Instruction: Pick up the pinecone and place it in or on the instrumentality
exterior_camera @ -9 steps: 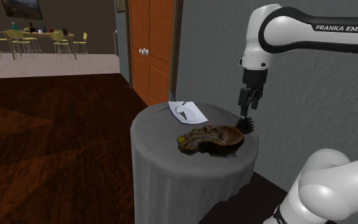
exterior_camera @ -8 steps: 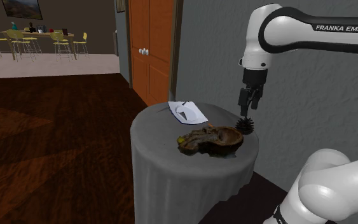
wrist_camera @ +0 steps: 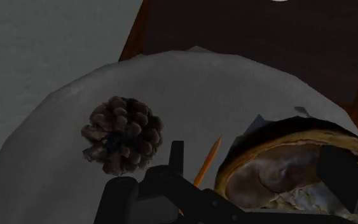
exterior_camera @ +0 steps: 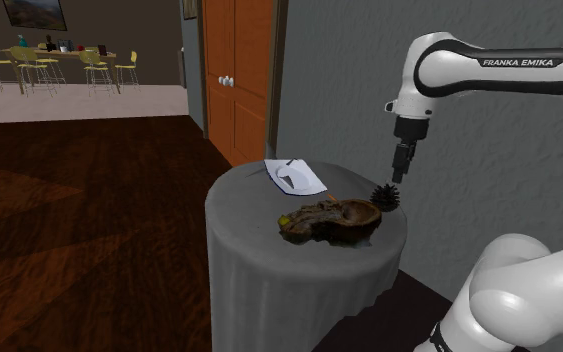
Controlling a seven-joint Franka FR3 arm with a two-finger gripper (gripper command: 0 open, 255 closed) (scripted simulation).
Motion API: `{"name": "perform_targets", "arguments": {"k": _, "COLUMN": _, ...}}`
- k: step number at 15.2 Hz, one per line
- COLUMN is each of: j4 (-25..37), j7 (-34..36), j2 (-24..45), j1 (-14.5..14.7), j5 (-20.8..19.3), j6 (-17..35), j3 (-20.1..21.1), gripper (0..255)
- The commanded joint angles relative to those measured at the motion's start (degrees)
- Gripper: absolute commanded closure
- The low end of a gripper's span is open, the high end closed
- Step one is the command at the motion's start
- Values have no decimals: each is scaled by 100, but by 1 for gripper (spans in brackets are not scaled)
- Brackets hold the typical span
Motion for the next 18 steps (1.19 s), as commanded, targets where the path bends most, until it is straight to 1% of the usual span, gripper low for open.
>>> {"name": "perform_targets", "arguments": {"k": 1, "j4": 53, "j7": -553, "j2": 181, "j1": 39, "j5": -129, "j6": 190, "j3": -365, "gripper": 0}}
{"name": "perform_targets", "arguments": {"k": 5, "j4": 248, "j7": -1642, "j2": 687, "j1": 165, "j5": -289, "j6": 601, "j3": -1130, "gripper": 0}}
{"name": "perform_targets", "arguments": {"k": 9, "j4": 608, "j7": -2787, "j2": 1403, "j1": 411, "j5": -235, "j6": 1005, "j3": -1925, "gripper": 0}}
{"name": "perform_targets", "arguments": {"k": 10, "j4": 655, "j7": -2911, "j2": 1490, "j1": 444, "j5": -213, "j6": 1045, "j3": -2010, "gripper": 0}}
{"name": "perform_targets", "arguments": {"k": 17, "j4": 87, "j7": -2893, "j2": 1505, "j1": 406, "j5": -285, "j6": 1625, "j3": -2102, "gripper": 0}}
{"name": "perform_targets", "arguments": {"k": 18, "j4": 86, "j7": -2892, "j2": 1504, "j1": 406, "j5": -286, "j6": 1625, "j3": -2102, "gripper": 0}}
